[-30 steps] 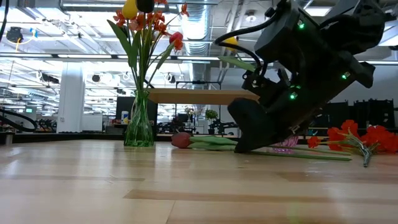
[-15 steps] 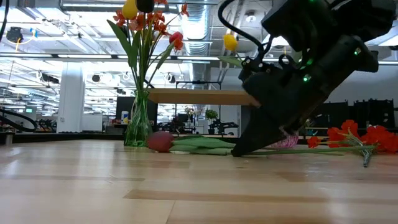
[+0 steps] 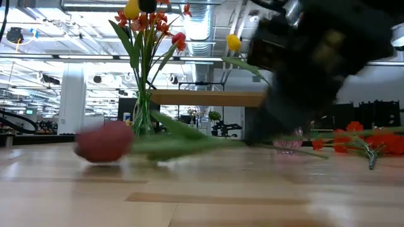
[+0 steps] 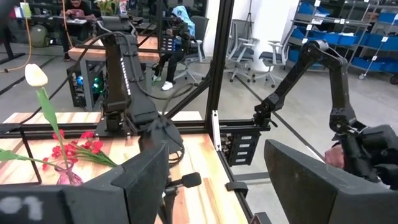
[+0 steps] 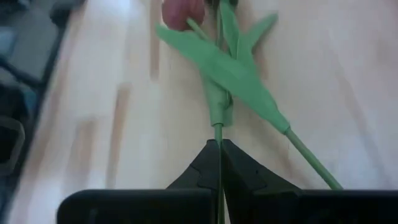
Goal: Pick and place flowers into a vace then onto a shelf
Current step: Put the black tulip into the purple vase
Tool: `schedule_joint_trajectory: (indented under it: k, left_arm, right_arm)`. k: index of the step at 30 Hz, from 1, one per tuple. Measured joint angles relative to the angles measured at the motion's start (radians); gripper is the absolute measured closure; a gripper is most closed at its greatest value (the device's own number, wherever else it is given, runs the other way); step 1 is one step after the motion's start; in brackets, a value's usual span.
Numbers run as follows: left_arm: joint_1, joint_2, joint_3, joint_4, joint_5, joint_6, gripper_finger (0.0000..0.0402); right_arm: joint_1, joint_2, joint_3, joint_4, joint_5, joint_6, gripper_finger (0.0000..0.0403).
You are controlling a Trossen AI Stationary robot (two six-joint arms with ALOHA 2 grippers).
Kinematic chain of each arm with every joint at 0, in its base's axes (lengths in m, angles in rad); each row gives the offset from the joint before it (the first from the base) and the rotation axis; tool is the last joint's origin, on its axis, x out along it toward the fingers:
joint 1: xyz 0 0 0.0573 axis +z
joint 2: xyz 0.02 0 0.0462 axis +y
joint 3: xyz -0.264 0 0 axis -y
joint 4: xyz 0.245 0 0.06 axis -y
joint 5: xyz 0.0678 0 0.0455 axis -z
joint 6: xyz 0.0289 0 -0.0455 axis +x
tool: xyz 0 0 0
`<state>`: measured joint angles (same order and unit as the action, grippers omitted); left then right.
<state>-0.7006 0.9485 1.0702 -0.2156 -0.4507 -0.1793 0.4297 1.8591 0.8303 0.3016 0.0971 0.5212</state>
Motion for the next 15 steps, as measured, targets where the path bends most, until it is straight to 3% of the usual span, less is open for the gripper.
schedule_joint_trajectory:
  k: [15]
  left_arm:
    - [0.0,0.0,0.0,-0.006,0.0,-0.005,0.0147]
  right_arm:
    - [0.016,-0.139,0.023,0.025,-0.009,-0.111,0.0403]
